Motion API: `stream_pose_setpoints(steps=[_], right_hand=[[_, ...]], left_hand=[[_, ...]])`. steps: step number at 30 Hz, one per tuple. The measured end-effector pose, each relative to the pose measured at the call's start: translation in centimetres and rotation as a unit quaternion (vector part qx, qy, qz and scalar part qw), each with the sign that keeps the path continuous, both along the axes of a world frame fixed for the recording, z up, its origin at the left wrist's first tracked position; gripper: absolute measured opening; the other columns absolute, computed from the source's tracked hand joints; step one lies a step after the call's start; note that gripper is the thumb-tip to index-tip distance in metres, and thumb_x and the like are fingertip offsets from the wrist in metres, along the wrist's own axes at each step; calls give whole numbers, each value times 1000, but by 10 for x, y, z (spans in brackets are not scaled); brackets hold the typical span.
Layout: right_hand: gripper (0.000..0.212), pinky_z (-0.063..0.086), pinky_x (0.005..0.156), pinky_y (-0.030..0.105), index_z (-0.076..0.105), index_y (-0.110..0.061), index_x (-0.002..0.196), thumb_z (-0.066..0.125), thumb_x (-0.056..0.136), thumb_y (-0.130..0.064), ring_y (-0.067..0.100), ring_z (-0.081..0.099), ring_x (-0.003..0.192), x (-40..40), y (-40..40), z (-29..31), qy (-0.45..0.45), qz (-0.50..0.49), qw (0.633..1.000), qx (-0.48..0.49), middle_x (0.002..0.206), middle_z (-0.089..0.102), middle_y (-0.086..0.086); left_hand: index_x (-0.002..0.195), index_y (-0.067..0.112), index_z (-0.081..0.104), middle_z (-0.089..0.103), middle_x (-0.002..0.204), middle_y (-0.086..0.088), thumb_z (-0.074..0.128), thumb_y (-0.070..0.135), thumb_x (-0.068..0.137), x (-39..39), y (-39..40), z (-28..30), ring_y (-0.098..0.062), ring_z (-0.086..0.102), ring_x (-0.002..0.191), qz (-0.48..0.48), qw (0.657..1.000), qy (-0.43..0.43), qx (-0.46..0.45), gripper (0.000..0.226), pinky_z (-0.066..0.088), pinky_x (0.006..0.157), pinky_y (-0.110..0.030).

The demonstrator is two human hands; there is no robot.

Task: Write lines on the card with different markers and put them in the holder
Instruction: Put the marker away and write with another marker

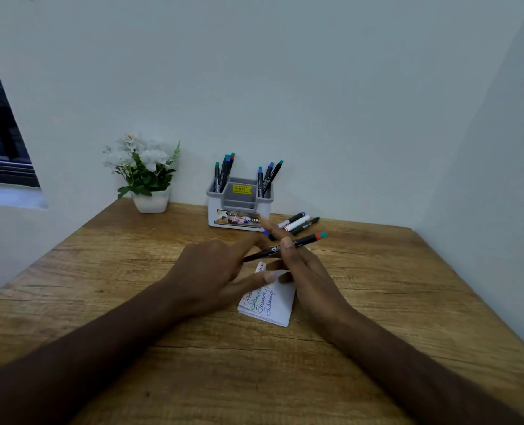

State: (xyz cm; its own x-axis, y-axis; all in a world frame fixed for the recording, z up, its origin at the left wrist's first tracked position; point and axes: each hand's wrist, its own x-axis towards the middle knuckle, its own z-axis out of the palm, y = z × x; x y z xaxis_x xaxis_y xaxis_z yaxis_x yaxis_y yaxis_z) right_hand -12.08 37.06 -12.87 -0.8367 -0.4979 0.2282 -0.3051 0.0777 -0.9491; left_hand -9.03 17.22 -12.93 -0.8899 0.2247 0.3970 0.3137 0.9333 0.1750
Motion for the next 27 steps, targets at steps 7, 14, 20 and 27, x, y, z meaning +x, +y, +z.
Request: stream_pose_setpoints(steps=[7, 14, 20, 27], right_hand=[[40, 59, 77, 35, 78, -13, 102, 50, 109, -41, 16, 72, 78, -24, 13, -4, -90, -182, 968, -148, 87, 80, 3], [8, 61, 76, 30, 74, -5, 89, 73, 88, 3, 20, 74, 76, -32, 28, -6, -26, -68, 997, 10, 82, 78, 13], [13, 56, 70, 35, 72, -6, 79, 69, 91, -11, 13, 66, 64, -33, 29, -9, 29, -69, 992, 97, 68, 73, 7], [17, 58, 73, 59, 74, -9, 83, 71, 92, -22, 32, 69, 72, -33, 25, -12, 44, -100, 984, 140, 76, 76, 10]], left_hand=[[136, 59, 41, 58, 72, 15, 41, 95, 74, 4, -4, 9, -2, 54, 66, -19, 987, -136, -83, 72, 32, 56, -23], [139, 64, 39, 57, 66, 13, 39, 92, 77, 1, -12, 6, -3, 54, 63, -36, 988, -129, -82, 68, 39, 57, -24], [139, 62, 42, 56, 65, 13, 37, 92, 76, -2, -14, 2, -3, 53, 61, -42, 989, -114, -87, 70, 38, 56, -25], [139, 60, 43, 56, 62, 11, 39, 91, 77, -5, -16, -1, -6, 54, 59, -46, 989, -105, -89, 69, 35, 53, -23]])
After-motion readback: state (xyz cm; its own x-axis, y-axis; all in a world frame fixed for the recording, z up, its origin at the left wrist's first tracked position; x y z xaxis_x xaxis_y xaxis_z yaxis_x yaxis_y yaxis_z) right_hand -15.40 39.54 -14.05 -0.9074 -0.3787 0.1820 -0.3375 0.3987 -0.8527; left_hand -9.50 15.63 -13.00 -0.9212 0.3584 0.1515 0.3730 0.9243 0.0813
